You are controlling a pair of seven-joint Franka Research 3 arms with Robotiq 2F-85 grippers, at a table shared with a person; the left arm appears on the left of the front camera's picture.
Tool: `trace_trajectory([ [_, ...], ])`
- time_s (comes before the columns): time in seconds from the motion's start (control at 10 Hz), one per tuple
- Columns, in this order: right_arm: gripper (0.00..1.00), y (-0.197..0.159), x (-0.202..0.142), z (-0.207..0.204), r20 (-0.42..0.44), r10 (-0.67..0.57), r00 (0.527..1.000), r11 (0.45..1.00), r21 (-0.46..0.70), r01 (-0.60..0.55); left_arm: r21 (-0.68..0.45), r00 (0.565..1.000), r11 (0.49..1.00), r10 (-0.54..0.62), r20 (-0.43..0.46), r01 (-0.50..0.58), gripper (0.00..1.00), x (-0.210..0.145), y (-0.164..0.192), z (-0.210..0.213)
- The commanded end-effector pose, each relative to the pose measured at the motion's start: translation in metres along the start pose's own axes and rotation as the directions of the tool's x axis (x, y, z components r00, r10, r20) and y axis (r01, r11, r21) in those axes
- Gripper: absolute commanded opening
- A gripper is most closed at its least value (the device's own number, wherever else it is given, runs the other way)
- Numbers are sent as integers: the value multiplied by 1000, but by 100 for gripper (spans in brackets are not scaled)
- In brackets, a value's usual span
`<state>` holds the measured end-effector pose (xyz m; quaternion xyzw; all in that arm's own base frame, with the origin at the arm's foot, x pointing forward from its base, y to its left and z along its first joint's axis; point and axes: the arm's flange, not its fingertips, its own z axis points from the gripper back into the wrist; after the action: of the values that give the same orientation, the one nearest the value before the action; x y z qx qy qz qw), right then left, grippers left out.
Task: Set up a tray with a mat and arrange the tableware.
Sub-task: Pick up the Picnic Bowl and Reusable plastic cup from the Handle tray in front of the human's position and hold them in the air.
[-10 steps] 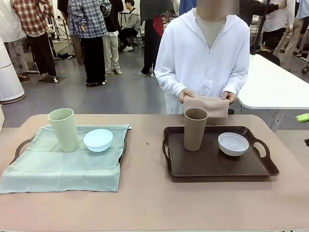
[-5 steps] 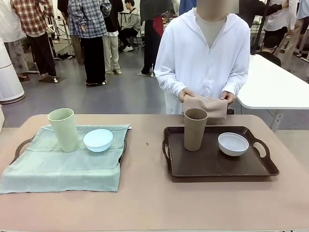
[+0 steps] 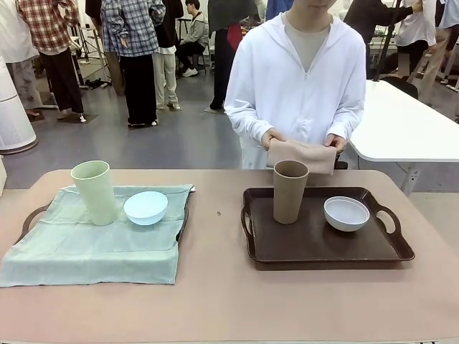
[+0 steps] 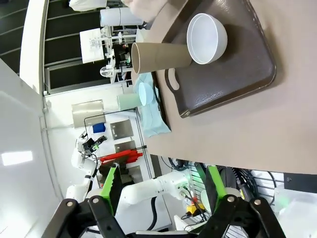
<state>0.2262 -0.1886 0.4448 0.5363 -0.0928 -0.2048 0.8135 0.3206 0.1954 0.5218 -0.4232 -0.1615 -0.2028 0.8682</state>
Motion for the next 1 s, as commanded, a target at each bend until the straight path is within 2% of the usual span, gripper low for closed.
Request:
trace_trajectory([
  [0.0,88,2,-3,4,9,15,1000,1000,-2,-15,-23,999,999,48,-17,-48,100,0,8,4],
  [0.9,88,2,-3,4,9,15,1000,1000,-2,-15,-23,999,999,48,-17,-48,100,0,8,4],
])
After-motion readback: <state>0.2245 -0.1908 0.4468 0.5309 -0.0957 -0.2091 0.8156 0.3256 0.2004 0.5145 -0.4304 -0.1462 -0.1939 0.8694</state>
